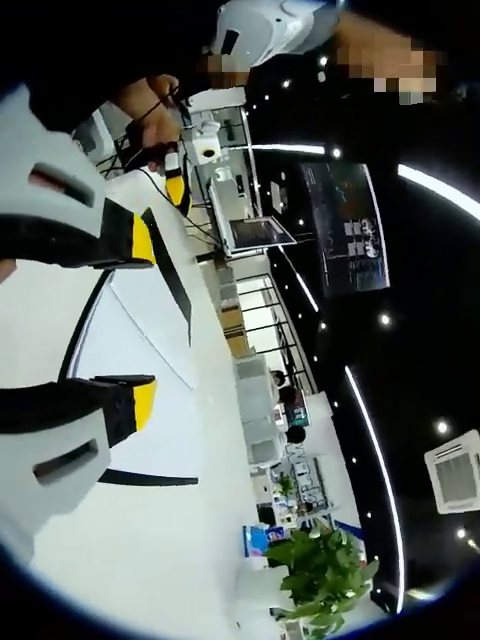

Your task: Flip through the bound document one page at a time

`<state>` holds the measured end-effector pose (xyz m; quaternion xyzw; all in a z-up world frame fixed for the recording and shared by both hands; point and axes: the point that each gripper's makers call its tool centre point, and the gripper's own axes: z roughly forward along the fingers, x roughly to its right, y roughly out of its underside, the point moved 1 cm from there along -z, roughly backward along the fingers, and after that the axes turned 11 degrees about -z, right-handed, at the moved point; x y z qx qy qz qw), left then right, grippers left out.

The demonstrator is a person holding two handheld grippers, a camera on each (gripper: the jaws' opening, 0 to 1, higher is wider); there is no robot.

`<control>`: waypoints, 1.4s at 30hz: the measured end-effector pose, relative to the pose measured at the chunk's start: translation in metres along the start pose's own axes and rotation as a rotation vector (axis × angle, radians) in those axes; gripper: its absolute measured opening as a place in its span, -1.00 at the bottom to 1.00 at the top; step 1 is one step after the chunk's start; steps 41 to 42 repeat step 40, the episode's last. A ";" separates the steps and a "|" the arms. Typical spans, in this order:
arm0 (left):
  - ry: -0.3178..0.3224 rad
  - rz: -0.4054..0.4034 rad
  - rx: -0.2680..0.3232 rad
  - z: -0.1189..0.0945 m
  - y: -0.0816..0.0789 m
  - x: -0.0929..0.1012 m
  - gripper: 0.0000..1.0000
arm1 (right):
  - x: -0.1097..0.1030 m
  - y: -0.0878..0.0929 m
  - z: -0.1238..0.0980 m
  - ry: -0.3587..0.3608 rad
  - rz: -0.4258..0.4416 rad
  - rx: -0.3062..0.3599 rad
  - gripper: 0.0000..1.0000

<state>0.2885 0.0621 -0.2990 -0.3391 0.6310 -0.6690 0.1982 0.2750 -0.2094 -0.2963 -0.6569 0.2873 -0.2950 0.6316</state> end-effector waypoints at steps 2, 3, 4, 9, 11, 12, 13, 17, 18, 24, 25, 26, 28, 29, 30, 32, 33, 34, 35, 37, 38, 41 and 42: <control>0.005 -0.019 0.006 0.001 -0.001 0.001 -0.39 | 0.000 0.002 0.001 0.002 -0.008 -0.011 -0.22; 0.005 -0.018 0.006 0.001 -0.001 0.001 -0.43 | 0.000 0.003 0.000 0.003 -0.008 -0.016 -0.22; 0.002 -0.020 0.013 0.001 -0.002 0.001 -0.44 | 0.000 0.003 0.000 0.004 -0.007 -0.018 -0.23; -0.021 -0.014 0.012 -0.001 -0.003 -0.004 -0.43 | 0.003 0.003 -0.002 0.012 0.014 -0.024 -0.26; -0.027 -0.018 0.015 -0.001 -0.003 -0.006 -0.44 | 0.005 0.003 -0.003 0.025 0.008 -0.026 -0.25; -0.026 -0.020 0.015 -0.002 -0.004 -0.006 -0.44 | 0.005 0.002 -0.004 0.028 0.004 -0.024 -0.24; -0.024 -0.022 0.015 -0.002 -0.004 -0.005 -0.44 | 0.006 0.001 -0.004 0.030 0.002 -0.024 -0.22; -0.022 -0.023 0.019 -0.004 -0.005 -0.005 -0.43 | 0.008 -0.001 -0.005 0.043 -0.006 -0.016 -0.14; -0.024 -0.022 0.018 -0.004 -0.004 -0.005 -0.43 | 0.008 -0.001 -0.006 0.045 -0.005 -0.014 -0.14; -0.027 -0.043 0.019 -0.005 -0.002 -0.006 -0.42 | 0.006 -0.006 -0.007 0.052 -0.008 0.005 -0.15; -0.020 -0.048 0.019 -0.005 -0.002 -0.005 -0.42 | 0.006 -0.007 -0.007 0.049 -0.006 0.007 -0.16; -0.016 -0.050 0.018 -0.005 -0.002 -0.004 -0.42 | 0.005 -0.007 -0.007 0.046 -0.005 0.007 -0.17; -0.013 -0.051 0.016 -0.005 -0.002 -0.003 -0.41 | 0.006 -0.006 -0.008 0.048 -0.004 0.005 -0.15; -0.012 -0.049 0.014 -0.005 -0.001 -0.003 -0.40 | 0.006 -0.005 -0.008 0.051 -0.002 -0.001 -0.15; -0.013 -0.049 0.013 -0.005 -0.001 -0.003 -0.40 | 0.007 -0.003 -0.008 0.054 0.007 -0.010 -0.14; -0.014 -0.053 0.008 -0.006 0.001 -0.003 -0.40 | 0.008 -0.001 -0.008 0.058 0.013 -0.020 -0.12; -0.015 -0.057 0.007 -0.006 0.001 -0.003 -0.39 | 0.008 0.001 -0.009 0.060 0.013 -0.026 -0.11; -0.015 -0.058 0.007 -0.006 0.001 -0.003 -0.39 | 0.008 0.001 -0.009 0.061 0.012 -0.030 -0.11; -0.015 -0.060 0.005 -0.007 0.002 -0.003 -0.39 | 0.008 0.002 -0.009 0.060 0.010 -0.032 -0.11; -0.015 -0.064 0.002 -0.007 0.003 -0.003 -0.39 | 0.007 0.002 -0.009 0.057 0.011 -0.033 -0.11; -0.015 -0.065 0.001 -0.007 0.003 -0.003 -0.38 | 0.007 0.003 -0.009 0.057 0.011 -0.034 -0.11; -0.015 -0.068 0.000 -0.008 0.004 -0.003 -0.38 | 0.008 0.003 -0.009 0.058 0.009 -0.039 -0.12; -0.015 -0.068 0.000 -0.008 0.004 -0.003 -0.38 | 0.008 0.003 -0.009 0.058 0.009 -0.039 -0.12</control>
